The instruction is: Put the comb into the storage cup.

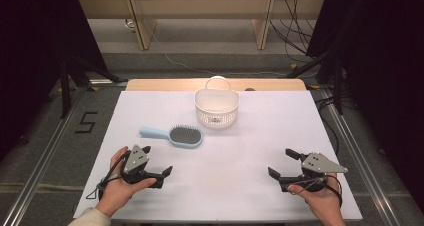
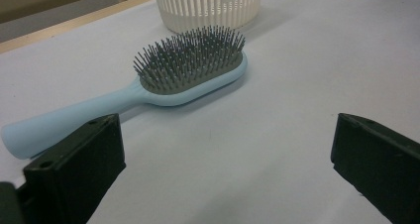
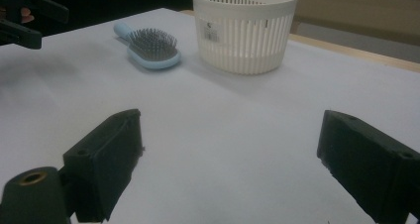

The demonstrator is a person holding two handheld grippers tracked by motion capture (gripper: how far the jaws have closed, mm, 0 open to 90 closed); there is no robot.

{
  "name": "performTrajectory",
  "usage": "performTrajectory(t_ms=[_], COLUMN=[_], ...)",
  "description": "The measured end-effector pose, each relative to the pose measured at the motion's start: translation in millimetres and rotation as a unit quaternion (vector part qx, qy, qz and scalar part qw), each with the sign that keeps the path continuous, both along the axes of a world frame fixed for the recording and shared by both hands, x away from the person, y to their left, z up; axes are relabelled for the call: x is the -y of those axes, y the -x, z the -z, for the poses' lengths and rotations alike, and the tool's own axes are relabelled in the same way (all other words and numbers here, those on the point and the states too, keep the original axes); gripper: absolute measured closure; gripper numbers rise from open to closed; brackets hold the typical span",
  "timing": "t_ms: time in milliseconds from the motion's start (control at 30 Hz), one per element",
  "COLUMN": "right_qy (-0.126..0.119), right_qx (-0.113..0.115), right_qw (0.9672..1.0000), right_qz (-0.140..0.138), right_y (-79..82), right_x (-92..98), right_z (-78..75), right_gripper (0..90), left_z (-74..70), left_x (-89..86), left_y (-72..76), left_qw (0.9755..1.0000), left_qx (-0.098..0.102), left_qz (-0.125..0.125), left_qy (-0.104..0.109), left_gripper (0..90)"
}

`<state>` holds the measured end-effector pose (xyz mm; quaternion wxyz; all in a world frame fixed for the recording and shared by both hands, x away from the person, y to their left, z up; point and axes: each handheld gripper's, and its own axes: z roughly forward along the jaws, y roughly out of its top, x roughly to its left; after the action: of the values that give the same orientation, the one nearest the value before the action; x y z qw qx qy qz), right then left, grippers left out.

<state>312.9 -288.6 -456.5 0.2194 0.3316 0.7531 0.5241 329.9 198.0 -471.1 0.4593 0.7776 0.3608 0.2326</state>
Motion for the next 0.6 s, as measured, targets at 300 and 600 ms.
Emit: performTrajectory(t_ms=[300, 600], right_qy=[0.001, 0.000], right_qx=[0.001, -0.001], right_qw=[1.0000, 1.0000], right_qz=[-0.001, 0.004], right_y=[0.8, -0.1], right_x=[-0.4, -0.5], right_z=[-0.4, 0.1], right_gripper=[11.2, 11.2], left_z=[-1.0, -15.0], left_x=[-2.8, -18.9], left_y=[-0.8, -24.0], left_qw=[1.0000, 0.9954], left_qx=[0.000, -0.012], left_qz=[-0.009, -0.094], left_qy=[0.002, -0.009], left_gripper=[0.7, 71.0])
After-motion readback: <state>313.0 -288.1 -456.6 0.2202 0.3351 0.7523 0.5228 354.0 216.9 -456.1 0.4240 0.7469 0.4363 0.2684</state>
